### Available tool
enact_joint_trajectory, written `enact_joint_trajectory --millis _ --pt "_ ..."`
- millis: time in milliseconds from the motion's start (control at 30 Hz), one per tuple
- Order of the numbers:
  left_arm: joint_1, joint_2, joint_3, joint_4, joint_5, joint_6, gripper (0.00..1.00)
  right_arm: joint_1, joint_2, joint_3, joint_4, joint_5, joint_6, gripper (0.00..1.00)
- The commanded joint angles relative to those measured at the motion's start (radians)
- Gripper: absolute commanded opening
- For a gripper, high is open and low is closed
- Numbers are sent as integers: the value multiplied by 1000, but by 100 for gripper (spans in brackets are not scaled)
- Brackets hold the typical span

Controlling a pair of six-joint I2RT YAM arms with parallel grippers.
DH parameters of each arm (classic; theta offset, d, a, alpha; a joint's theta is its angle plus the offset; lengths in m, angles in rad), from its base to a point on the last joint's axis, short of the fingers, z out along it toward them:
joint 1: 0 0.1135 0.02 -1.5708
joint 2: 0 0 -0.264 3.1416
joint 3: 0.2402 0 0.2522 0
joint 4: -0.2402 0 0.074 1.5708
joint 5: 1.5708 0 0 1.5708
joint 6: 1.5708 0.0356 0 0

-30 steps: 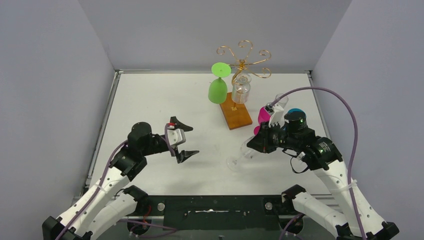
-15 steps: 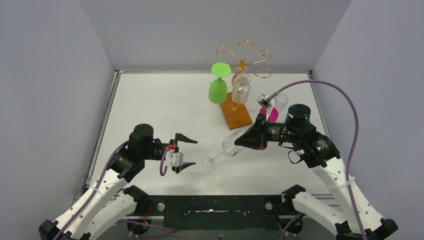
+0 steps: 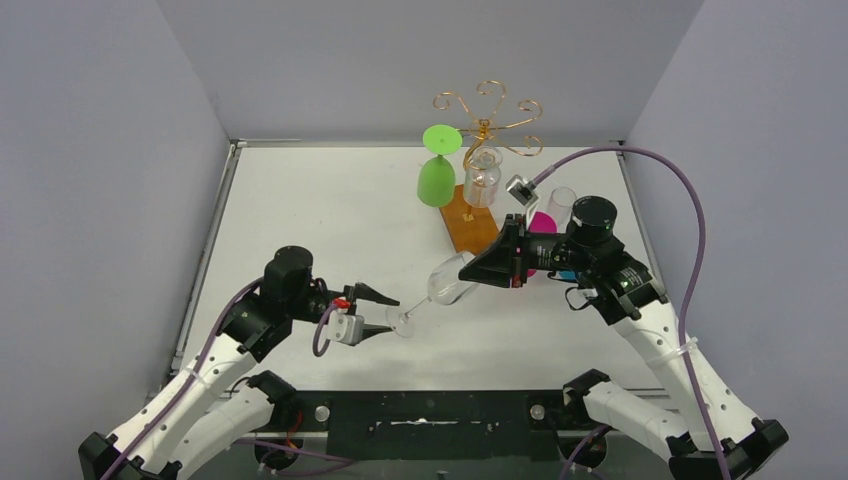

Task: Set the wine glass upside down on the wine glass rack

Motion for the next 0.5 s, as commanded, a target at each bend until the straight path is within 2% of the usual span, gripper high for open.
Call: enact_joint_trajectory --millis 0,133,233,333,467 --pt "-7 -2 52 -19 103 38 44 18 3 12 124 -27 27 0" --pt "-7 9 54 -46 108 59 42 30 9 -9 171 -23 53 0" --pt "-7 6 57 -65 94 78 36 35 18 0 172 -19 48 0" --pt "-7 3 63 -70 94 78 25 37 20 1 168 -9 41 0" --pt "-7 2 73 -88 90 76 7 36 3 -1 99 82 -14 0"
